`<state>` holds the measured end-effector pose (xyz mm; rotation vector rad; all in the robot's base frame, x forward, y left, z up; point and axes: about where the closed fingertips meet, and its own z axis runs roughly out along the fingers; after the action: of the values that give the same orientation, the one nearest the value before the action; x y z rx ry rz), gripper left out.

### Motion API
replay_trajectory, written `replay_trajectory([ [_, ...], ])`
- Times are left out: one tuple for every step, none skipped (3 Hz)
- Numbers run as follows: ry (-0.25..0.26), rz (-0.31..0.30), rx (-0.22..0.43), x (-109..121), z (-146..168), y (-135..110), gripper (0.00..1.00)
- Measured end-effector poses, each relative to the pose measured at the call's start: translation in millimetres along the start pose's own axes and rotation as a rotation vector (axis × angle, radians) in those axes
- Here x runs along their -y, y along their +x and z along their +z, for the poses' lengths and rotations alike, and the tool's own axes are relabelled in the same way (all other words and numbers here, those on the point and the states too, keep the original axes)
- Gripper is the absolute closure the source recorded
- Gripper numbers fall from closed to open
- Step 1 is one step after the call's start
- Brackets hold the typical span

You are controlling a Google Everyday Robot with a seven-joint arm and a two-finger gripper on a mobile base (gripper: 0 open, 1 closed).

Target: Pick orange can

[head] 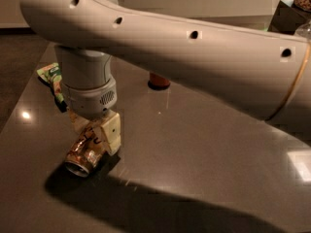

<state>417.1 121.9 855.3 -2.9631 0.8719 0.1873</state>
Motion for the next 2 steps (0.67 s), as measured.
replay_trajectory([
  [0.009,0.003,0.044,-5,-13,-4,0.62],
  [0.053,0.004,0.138,-14,-44,-13,0.93],
])
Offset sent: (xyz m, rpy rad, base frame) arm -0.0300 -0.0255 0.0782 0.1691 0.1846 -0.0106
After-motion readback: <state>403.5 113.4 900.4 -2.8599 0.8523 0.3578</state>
